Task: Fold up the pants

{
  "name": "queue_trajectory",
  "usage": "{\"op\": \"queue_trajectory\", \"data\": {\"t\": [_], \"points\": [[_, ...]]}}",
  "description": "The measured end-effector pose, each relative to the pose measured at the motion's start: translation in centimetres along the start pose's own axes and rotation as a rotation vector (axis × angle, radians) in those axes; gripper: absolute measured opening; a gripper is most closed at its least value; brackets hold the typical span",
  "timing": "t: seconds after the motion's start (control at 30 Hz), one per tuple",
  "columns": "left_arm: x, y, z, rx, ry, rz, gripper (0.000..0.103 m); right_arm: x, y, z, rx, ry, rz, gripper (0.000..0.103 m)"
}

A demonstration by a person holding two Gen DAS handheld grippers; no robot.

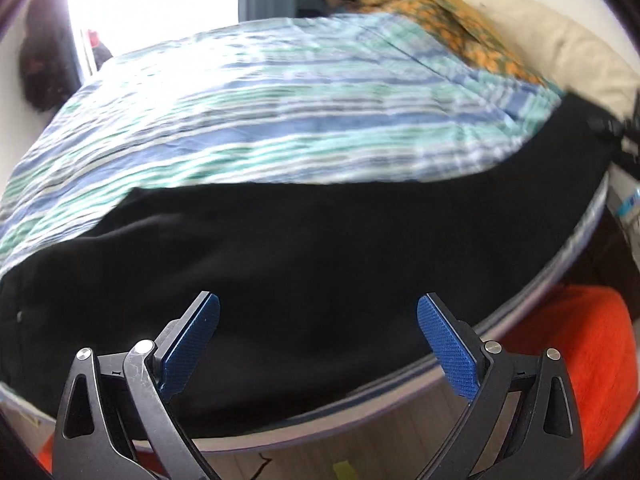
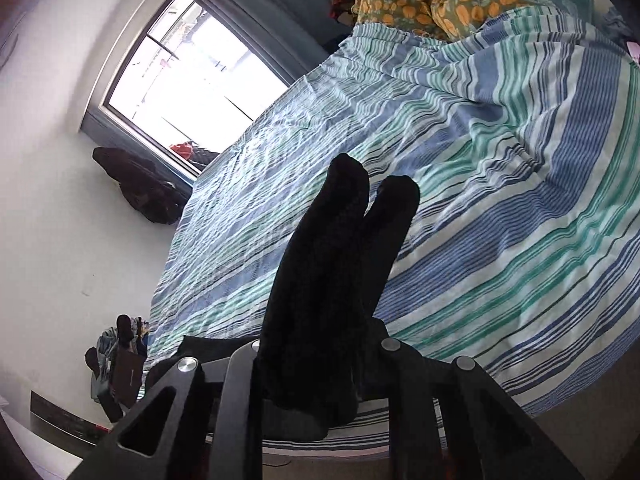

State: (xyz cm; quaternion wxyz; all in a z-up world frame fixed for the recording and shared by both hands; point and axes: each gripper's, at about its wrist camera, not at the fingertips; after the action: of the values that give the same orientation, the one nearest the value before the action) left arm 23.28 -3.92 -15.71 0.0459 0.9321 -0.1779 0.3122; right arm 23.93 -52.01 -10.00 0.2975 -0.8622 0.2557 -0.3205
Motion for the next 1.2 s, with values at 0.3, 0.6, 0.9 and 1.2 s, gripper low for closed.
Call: {"op": "queue_trajectory", "data": {"t": [0.3, 0.6, 0.9, 1.2], "points": [[-2.3, -5.4, -0.1, -0.044, -0.011, -0.262, 0.099, -5.5, -13.6, 4.4, 0.206, -0.106, -0.102, 0.02], [-6.1, -12.0, -1.9, 0.036, 0.019, -0.417, 0.099, -18.4, -23.5, 17.5, 0.232, -0.264, -0.255, 0.02], [-8.3, -14.3, -3.1, 0.098, 0.05, -0.458, 0.098, -26.9, -20.9, 25.5, 0.119, -0.308, -0.329, 0.071], [-4.2, -8.1, -2.1, -0.116, 0.117, -0.246, 0.071, -29.5, -12.5, 13.0, -0.058, -0.173, -0.623, 0.088]]}}
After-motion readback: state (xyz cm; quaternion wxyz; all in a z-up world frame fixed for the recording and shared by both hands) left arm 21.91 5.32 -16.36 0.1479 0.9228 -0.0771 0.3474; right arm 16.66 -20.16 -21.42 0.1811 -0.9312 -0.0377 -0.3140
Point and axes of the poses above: each gripper's, at about its wrist camera, not at the fingertips, and z roughly the way its jaws point, y to its right, x to its top, and after that the axes turned 8 degrees about z, right-handed
